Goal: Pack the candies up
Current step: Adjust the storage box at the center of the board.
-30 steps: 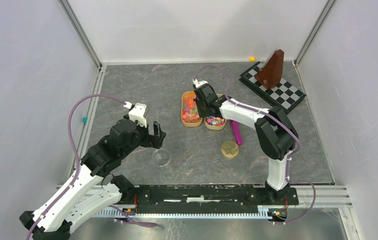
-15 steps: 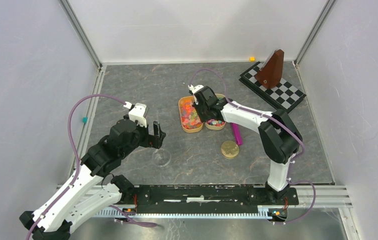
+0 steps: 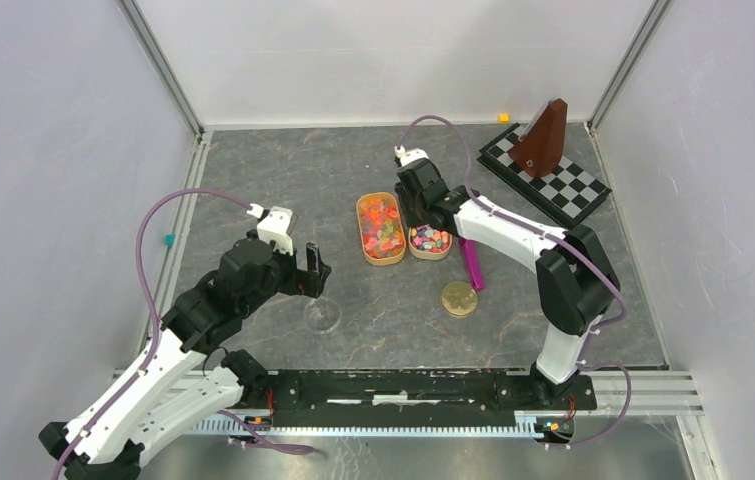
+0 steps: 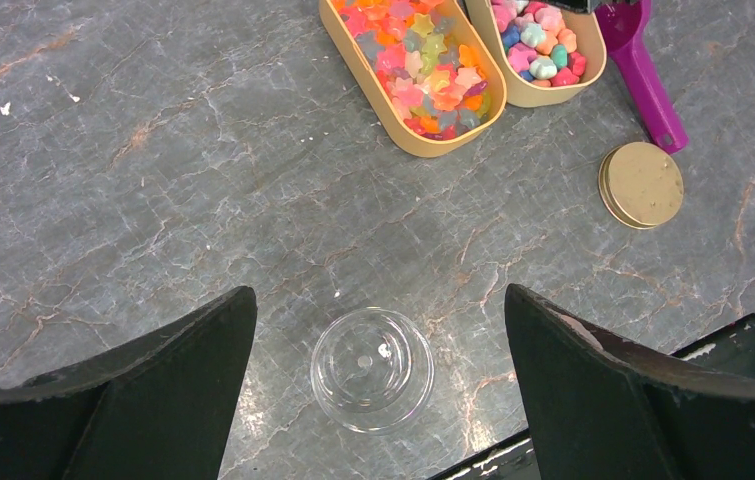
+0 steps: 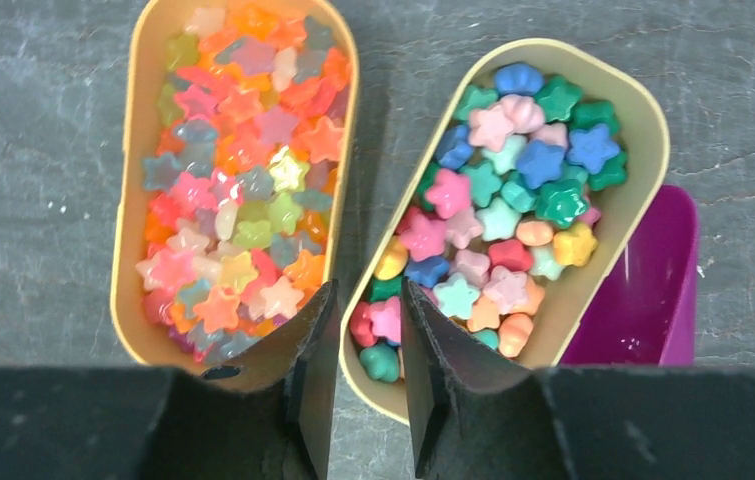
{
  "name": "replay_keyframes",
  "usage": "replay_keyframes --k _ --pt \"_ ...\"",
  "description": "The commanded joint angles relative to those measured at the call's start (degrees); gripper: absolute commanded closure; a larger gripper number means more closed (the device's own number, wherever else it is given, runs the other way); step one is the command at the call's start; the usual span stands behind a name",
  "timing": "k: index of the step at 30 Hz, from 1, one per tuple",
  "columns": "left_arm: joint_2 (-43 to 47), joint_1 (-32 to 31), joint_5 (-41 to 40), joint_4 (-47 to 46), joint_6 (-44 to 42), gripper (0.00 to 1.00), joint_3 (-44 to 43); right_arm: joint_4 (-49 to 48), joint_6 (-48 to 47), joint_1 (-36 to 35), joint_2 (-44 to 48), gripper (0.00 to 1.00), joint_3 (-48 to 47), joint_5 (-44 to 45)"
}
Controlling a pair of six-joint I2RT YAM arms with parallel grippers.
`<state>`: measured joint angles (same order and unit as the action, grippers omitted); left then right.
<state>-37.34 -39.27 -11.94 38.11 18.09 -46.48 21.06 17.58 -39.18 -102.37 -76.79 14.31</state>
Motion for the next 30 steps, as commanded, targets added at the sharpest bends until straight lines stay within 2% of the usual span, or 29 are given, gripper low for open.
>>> replay_keyframes --k 1,15,18,20,30 --pt "0.0 -0.1 -0.6 0.0 2.0 0.00 0.0 -1.1 4.6 1.5 -2.5 0.64 -3.0 2.1" --pt "0.1 -0.1 -0.8 0.0 1.9 0.00 -0.1 -1.8 9.4 3.8 -11.6 0.65 -8.5 -1.7" --pt "0.4 -0.1 -0.8 0.0 1.9 0.00 0.0 -1.9 9.5 3.8 -12.4 0.70 -8.7 -1.7" --pt "0.6 -0.1 -0.9 0.0 1.9 0.00 0.0 -1.9 9.4 3.9 -12.7 0.77 -8.6 -1.4" --pt "0.3 -0.1 -0.8 0.0 1.9 0.00 -0.1 -1.2 7.5 3.9 -13.3 0.88 -8.5 -1.4"
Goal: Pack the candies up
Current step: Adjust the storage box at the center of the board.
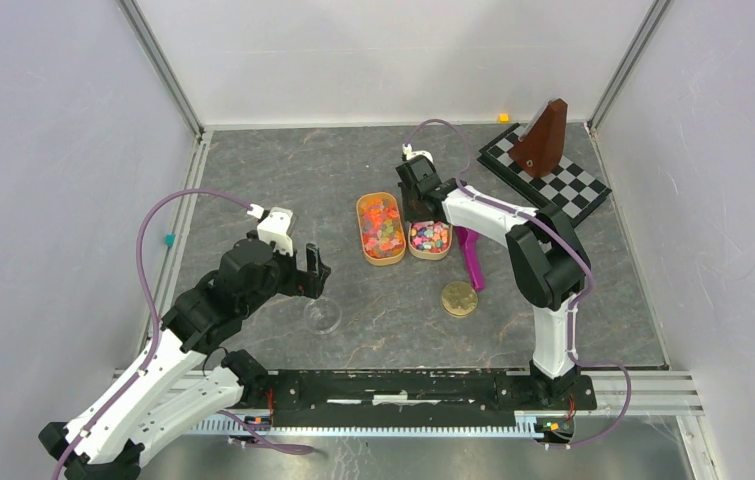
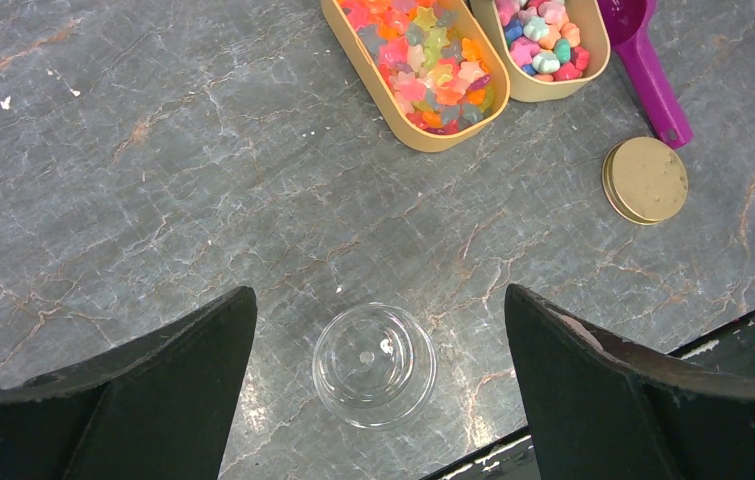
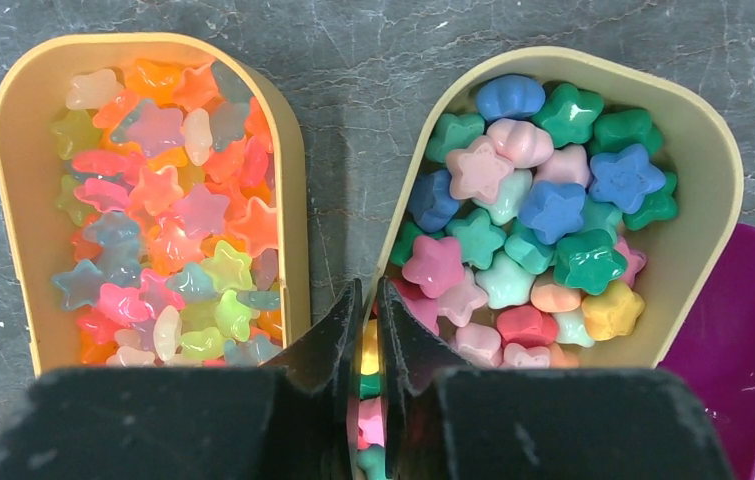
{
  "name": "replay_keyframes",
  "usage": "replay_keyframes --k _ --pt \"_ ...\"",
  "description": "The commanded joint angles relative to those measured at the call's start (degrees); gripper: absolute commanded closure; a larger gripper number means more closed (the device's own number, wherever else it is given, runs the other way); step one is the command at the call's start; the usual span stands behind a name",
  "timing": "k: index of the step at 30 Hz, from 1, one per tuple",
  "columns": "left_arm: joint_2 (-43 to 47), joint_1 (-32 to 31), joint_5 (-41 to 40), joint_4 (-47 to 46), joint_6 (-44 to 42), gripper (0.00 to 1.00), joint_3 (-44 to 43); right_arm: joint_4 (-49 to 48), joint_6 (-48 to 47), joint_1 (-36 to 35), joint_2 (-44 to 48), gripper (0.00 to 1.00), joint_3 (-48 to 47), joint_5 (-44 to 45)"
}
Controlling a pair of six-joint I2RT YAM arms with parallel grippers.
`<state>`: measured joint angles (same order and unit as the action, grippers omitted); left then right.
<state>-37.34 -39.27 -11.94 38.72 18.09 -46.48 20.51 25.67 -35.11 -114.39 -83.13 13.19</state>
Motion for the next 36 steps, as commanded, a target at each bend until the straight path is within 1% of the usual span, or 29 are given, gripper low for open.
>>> replay_keyframes --k 1,4,12,17,23,28,32,36 --pt "0.3 -0.1 -0.7 -0.6 1.9 0.00 -0.1 -0.6 -0.8 -0.2 -1.4 0.91 -2.0 -0.4" --pt "0.3 -0.2 -0.8 -0.6 1.9 0.00 -0.1 -0.6 -1.4 -0.3 -1.3 1.00 -1.7 -1.1" --pt "0.4 -0.1 -1.0 -0.6 1.9 0.00 -0.1 -1.4 -4.4 -1.8 0.1 1.00 -0.5 -2.9" --pt "0.3 -0.1 -1.0 -0.6 1.9 0.00 -0.1 -2.1 -8.6 -2.2 0.6 1.00 -0.2 -5.3" --pt "0.3 -0.2 -1.0 -0.6 1.9 0.00 -0.1 -1.7 -10.5 -2.3 1.1 1.00 -0.4 -4.6" --pt "0.4 -0.1 -0.9 -0.6 1.9 0.00 0.0 -1.5 -11.6 -2.3 3.8 0.83 -0.1 -3.0" --pt "0.3 -0.1 -0.8 -0.6 1.9 0.00 -0.1 -1.7 -12.0 -2.4 6.8 0.78 1.3 -2.2" --pt "0.2 -0.1 -0.7 -0.6 1.9 0.00 0.0 -1.8 -12.5 -2.7 9.5 0.72 3.3 -3.2"
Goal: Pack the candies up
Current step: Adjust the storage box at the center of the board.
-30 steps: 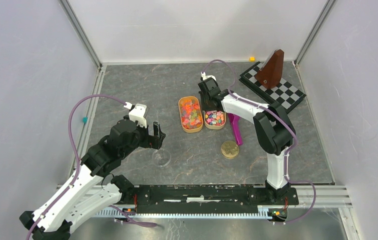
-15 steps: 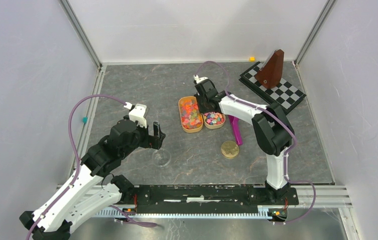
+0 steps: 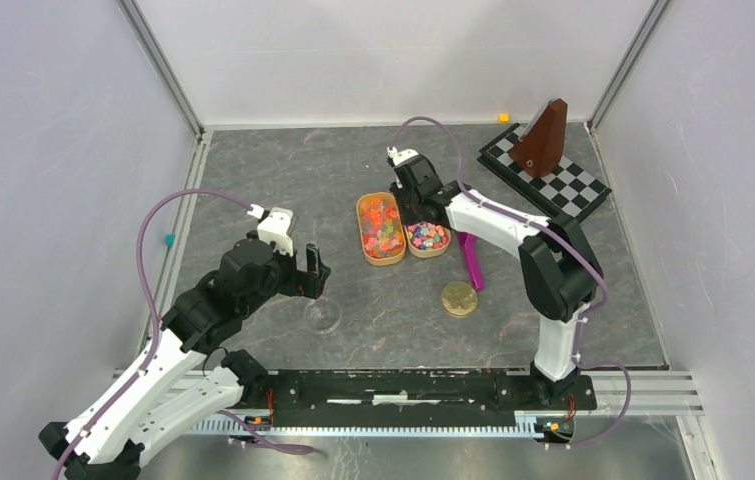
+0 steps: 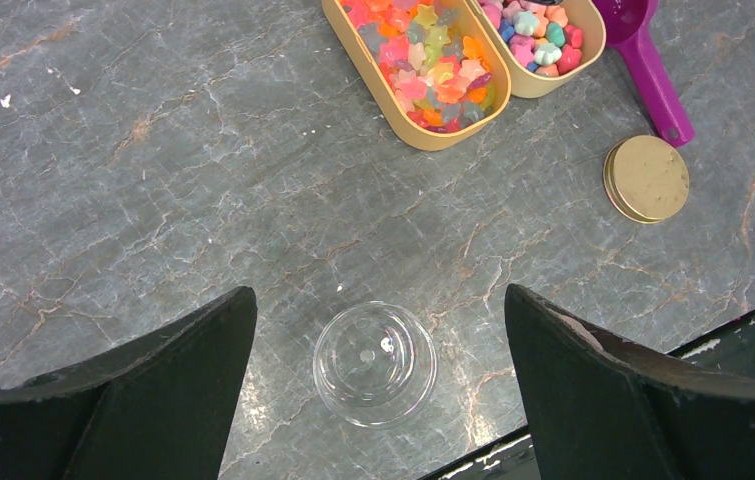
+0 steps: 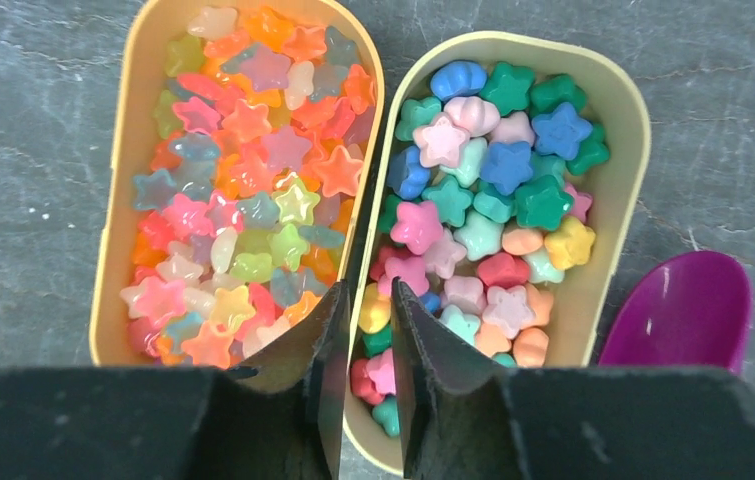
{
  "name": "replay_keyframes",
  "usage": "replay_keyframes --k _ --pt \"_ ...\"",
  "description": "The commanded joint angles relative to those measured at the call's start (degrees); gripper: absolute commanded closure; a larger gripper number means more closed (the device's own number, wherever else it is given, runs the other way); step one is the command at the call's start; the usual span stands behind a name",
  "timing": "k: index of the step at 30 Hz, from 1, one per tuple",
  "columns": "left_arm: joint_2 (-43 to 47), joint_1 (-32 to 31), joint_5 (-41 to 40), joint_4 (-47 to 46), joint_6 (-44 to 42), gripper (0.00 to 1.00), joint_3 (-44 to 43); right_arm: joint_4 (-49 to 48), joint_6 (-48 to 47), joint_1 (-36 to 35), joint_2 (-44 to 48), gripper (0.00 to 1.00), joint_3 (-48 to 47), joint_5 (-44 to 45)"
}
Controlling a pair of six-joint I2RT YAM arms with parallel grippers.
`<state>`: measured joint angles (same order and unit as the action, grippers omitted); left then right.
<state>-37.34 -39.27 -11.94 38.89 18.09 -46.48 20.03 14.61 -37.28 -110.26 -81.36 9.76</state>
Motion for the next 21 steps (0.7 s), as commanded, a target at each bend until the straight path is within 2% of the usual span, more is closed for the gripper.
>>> replay_keyframes --k 1,9,21 --pt "0.3 -0.1 -0.7 -0.8 1.9 0.00 -0.1 -1.2 -1.4 -0.7 5.7 0.70 1.9 0.1" --pt "0.4 -0.1 -0.5 -0.8 1.9 0.00 0.0 -0.9 0.2 -1.2 4.1 0.56 1.8 -1.1" --pt "1.1 -0.1 -0.8 -0.5 2.0 0.00 0.2 0.2 3.0 -1.3 -2.7 0.61 -2.7 0.4"
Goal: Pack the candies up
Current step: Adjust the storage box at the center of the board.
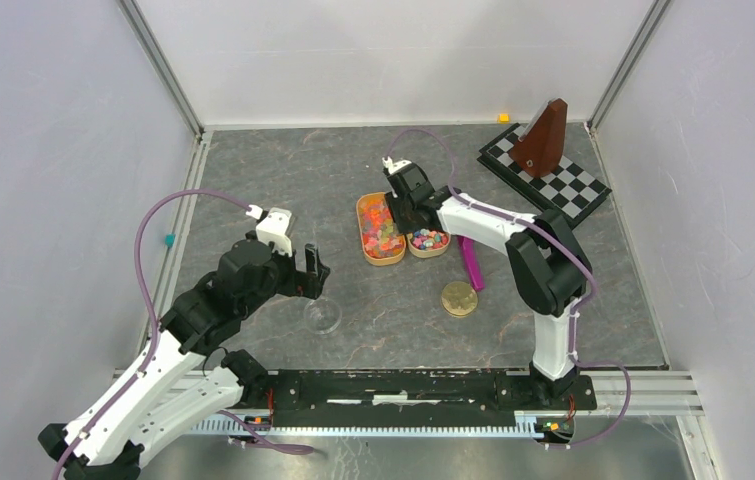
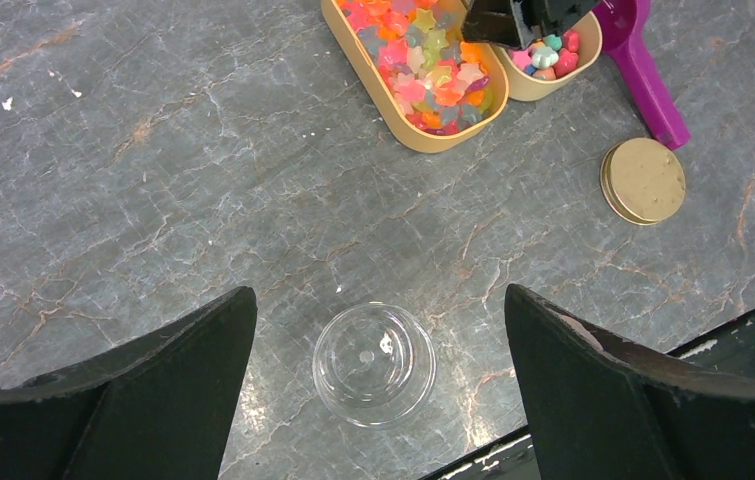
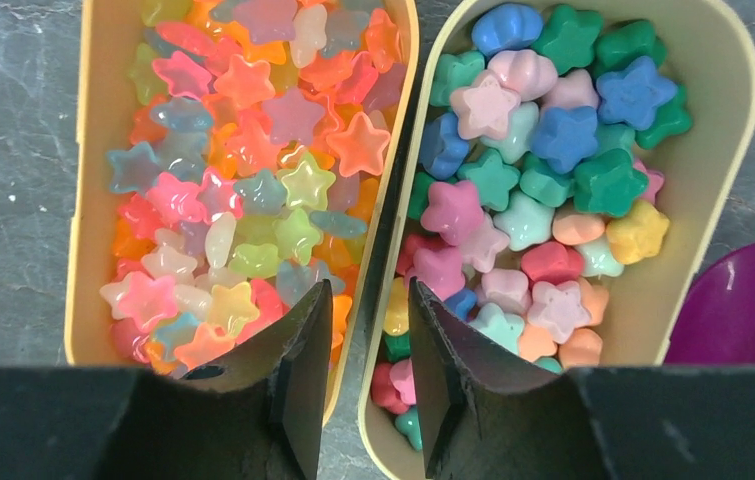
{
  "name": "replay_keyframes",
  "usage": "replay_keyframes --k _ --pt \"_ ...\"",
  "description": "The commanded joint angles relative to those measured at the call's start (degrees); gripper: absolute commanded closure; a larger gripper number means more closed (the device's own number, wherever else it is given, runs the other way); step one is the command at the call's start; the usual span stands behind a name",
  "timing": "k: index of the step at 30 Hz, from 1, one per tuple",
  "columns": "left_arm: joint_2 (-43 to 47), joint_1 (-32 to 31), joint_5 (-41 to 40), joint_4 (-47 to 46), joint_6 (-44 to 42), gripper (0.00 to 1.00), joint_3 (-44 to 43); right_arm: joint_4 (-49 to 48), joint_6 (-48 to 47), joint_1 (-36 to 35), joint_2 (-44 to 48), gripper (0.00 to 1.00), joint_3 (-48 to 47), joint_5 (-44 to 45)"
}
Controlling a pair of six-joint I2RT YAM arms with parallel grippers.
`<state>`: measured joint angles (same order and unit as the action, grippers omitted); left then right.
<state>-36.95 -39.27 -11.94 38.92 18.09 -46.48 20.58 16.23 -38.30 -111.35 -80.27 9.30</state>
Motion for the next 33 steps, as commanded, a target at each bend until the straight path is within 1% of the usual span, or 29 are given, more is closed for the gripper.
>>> replay_keyframes --k 1,3,11,14,18,21,25,30,33 --pt "0.8 -0.1 -0.9 -0.5 2.0 0.00 0.2 -0.4 1.6 -0.2 -1.9 0.61 -3.9 0.9" --pt "0.8 -0.2 -0.8 -0.5 2.0 0.00 0.2 -0.7 1.8 -0.2 -2.1 0.63 -3.9 0.9" --pt "0.8 -0.1 -1.1 -0.5 2.0 0.00 0.2 -0.1 1.8 -0.2 -3.0 0.77 -4.1 2.0" --pt "0.8 -0.2 -1.0 -0.5 2.0 0.00 0.1 0.4 1.2 -0.2 -3.2 0.75 -4.3 2.5" --pt "0.8 -0.2 -1.0 -0.5 2.0 0.00 0.2 0.9 1.0 -0.2 -3.6 0.75 -4.3 2.9" --pt "0.7 -0.2 -1.0 -0.5 2.0 0.00 0.1 1.2 0.5 -0.1 -4.0 0.83 -4.5 2.6" --pt "0.8 -0.1 -1.2 -0.3 2.0 0.00 0.0 1.1 -0.9 -0.2 -3.6 0.99 -4.6 2.6" --pt "1.2 -0.1 -1.5 -0.3 2.0 0.00 0.2 1.8 -4.9 -0.2 -3.5 1.00 -5.2 2.9" --pt "1.2 -0.1 -1.6 -0.3 2.0 0.00 0.1 2.2 -5.3 -0.2 -3.1 1.00 -5.2 3.4"
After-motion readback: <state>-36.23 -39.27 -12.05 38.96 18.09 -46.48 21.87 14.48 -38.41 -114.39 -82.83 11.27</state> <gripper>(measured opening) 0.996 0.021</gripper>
